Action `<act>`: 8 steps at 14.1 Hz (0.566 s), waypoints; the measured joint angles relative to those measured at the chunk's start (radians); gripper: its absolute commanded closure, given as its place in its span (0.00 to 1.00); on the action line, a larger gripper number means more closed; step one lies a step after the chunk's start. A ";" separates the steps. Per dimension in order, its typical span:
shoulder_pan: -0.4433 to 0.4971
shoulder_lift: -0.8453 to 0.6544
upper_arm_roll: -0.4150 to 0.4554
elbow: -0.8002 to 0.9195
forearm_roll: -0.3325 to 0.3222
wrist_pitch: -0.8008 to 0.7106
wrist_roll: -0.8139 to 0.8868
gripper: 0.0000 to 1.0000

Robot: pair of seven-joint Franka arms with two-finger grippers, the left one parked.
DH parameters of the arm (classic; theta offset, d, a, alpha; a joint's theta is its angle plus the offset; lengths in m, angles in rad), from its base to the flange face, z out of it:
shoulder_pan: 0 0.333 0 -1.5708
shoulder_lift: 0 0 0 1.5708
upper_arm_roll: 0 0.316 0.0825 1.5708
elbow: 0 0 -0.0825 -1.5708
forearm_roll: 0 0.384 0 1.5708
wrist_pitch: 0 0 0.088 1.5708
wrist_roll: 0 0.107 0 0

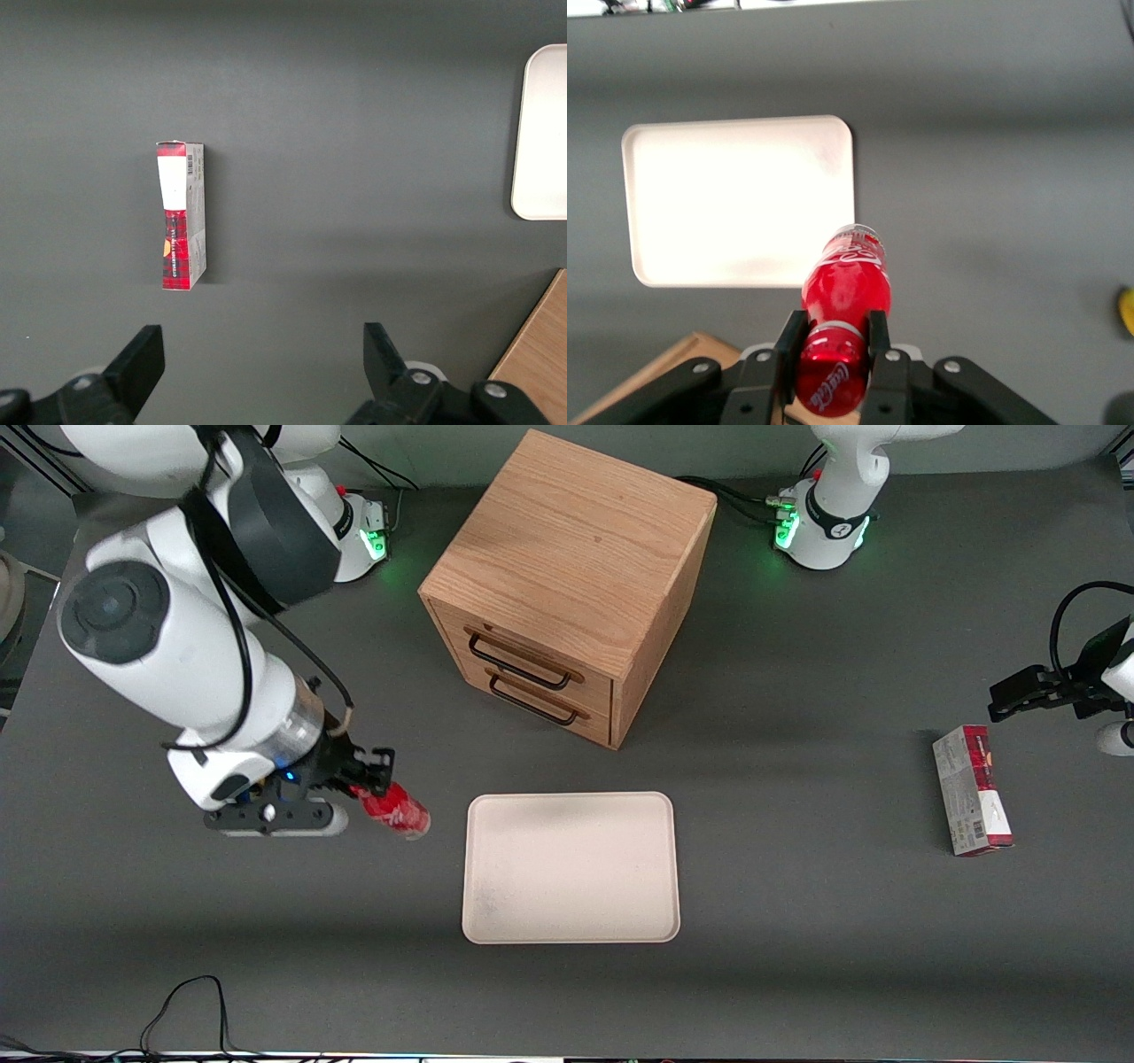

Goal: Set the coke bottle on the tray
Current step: 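Lower the bottle onto the tray's corner with the right gripper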

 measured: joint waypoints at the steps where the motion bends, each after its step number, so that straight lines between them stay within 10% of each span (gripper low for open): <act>1: 0.002 0.030 0.001 0.014 -0.003 0.038 0.000 1.00; 8: 0.038 0.178 0.008 0.026 -0.086 0.253 0.001 1.00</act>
